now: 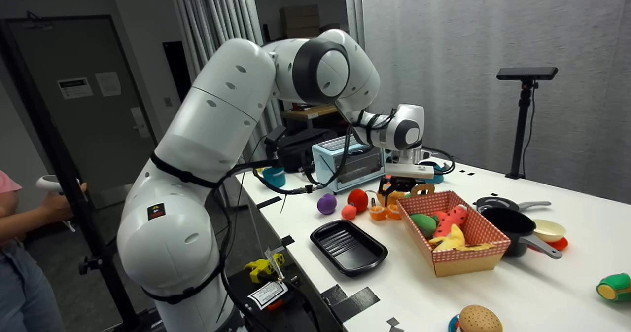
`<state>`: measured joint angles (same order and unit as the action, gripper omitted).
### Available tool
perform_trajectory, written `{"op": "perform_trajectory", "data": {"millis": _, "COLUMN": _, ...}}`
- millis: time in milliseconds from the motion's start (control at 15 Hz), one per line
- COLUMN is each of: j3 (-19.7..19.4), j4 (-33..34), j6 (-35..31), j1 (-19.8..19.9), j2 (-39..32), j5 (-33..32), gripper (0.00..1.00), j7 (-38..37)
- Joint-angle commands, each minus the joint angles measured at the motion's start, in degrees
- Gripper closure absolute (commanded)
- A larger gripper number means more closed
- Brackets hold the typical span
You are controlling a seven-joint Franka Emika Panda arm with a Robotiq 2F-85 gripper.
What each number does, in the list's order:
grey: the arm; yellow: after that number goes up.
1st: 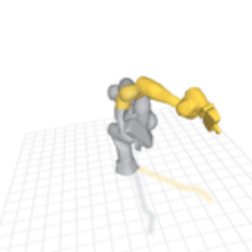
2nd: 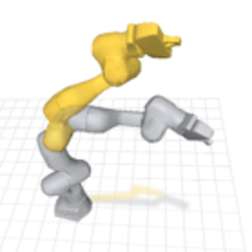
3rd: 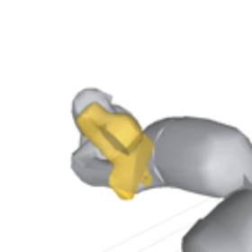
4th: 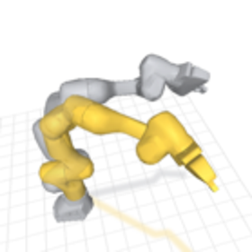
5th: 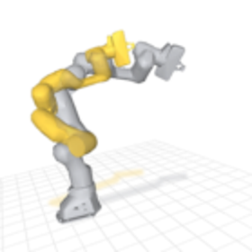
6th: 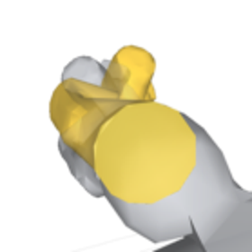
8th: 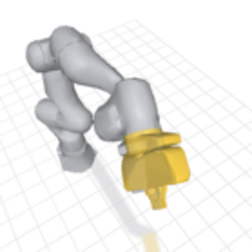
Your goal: Pick up the piece of orange plush toy and put it in the box
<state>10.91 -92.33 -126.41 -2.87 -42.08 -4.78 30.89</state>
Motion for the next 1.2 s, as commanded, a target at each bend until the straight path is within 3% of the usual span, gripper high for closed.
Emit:
{"op": "perform_trajectory", "data": {"millis": 0, "j3": 0.3, "j4": 2.15, "j6": 1.32, "j1": 1.08, "j2": -1.81, "j5": 1.04, "gripper": 0.0, "j7": 0.34}}
{"op": "perform_trajectory", "data": {"millis": 400, "j3": 0.4, "j4": 3.85, "j6": 1.95, "j1": 0.64, "j2": -3.58, "j5": 0.48, "gripper": 0.02, "j7": 0.31}}
{"op": "perform_trajectory", "data": {"millis": 533, "j3": 0.37, "j4": 4.33, "j6": 1.94, "j1": 0.65, "j2": -4.04, "j5": 0.51, "gripper": 0.27, "j7": 0.15}}
{"op": "perform_trajectory", "data": {"millis": 1133, "j3": 0.55, "j4": 3.05, "j6": -0.54, "j1": 0.38, "j2": -1.67, "j5": 0.49, "gripper": 0.91, "j7": -1.35}}
